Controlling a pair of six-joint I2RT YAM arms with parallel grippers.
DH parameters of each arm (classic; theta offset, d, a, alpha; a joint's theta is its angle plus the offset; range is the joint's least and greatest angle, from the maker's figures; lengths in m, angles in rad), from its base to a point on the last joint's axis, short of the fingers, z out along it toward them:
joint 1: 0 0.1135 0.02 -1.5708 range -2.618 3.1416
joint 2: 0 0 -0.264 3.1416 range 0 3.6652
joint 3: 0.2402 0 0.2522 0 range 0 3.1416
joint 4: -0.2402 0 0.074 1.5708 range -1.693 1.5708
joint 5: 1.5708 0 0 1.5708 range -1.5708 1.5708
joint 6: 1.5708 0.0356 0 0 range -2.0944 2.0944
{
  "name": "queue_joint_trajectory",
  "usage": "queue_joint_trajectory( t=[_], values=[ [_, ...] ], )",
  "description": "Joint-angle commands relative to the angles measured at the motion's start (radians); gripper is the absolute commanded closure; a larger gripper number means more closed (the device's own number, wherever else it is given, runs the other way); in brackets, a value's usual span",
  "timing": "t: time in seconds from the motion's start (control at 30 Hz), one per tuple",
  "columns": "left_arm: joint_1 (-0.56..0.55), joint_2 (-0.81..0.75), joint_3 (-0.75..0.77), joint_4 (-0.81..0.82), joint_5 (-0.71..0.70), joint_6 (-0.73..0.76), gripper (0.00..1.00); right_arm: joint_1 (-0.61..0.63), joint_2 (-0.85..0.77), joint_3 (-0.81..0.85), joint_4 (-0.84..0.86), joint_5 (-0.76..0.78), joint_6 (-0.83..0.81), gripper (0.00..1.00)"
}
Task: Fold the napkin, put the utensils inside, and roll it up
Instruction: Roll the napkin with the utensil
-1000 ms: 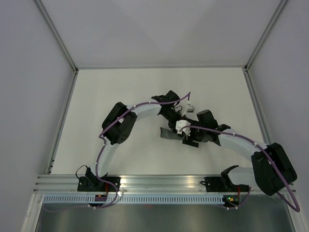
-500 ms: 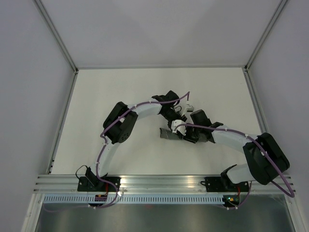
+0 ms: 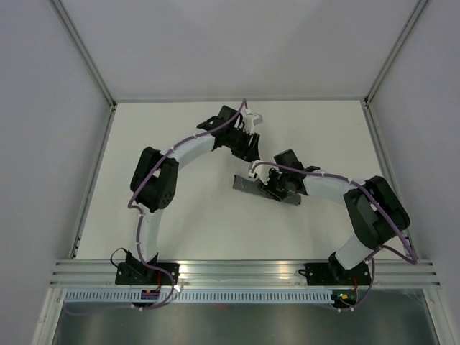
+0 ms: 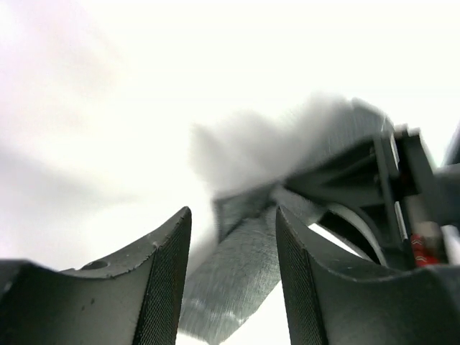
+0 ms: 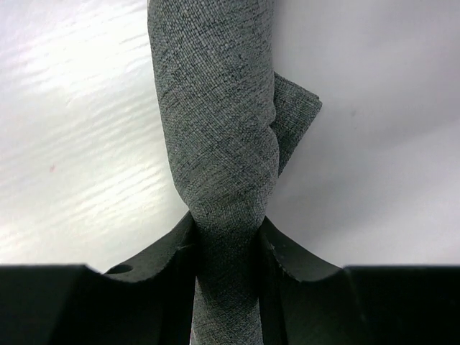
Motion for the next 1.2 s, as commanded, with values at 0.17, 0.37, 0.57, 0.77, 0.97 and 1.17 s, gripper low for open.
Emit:
queue_joint_trajectory(
  t=[0.17,0.37,0.57,0.77,0.97,1.17],
  values=[
    [0.118,-0.271,-0.047,0.054,-0.408,-0.284,0.43,-0.024,0.293,0.216,-0.114,0.042,0.3,0.63],
    [0.133,-0.339,-0.213,0.061,-0.505,-0.373,0.43,-0.035,0.436,0.43,-0.197,0.068,0.482,0.62],
    [0.132,-0.289,-0.302,0.116,-0.495,-0.458,0.44,-0.026,0.537,0.572,-0.272,0.01,0.629,0.62],
    [0.132,-0.214,-0.306,0.181,-0.481,-0.513,0.44,-0.003,0.577,0.62,-0.244,0.001,0.739,0.6],
    [0.132,-0.154,-0.256,0.19,-0.496,-0.542,0.44,0.014,0.59,0.639,-0.229,0.001,0.778,0.59],
    [0.132,-0.117,-0.264,0.225,-0.491,-0.568,0.44,0.02,0.596,0.634,-0.218,0.01,0.786,0.59]
  ],
)
